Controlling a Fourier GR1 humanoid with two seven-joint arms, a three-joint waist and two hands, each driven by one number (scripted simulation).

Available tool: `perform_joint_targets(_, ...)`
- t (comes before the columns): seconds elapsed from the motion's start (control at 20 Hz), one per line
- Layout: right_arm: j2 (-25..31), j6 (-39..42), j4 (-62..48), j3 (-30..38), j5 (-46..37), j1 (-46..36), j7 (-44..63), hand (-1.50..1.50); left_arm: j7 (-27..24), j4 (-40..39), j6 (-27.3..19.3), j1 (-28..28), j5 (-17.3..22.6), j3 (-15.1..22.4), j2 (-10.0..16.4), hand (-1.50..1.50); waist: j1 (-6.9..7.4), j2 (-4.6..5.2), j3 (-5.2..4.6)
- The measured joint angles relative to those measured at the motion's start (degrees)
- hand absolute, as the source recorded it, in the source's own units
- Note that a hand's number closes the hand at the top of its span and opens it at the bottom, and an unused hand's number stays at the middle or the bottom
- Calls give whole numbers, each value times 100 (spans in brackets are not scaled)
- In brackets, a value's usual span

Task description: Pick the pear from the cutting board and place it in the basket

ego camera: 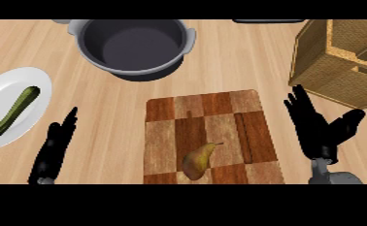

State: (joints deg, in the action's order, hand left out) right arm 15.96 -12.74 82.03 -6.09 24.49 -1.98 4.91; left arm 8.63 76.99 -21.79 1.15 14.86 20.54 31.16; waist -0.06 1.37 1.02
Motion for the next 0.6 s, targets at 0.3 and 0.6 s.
perform_joint_targets(0.3,-193,82,-308,583,253,-538,-635,150,-57,308,313,-624,272,-525,114,0,18,-100,-71)
perform_joint_targets(0.6,-208,-82,-168,-953,-1500,-1270,-811,-150,-58,377,660,-1120,582,-674,-12,0,162,-117,-115)
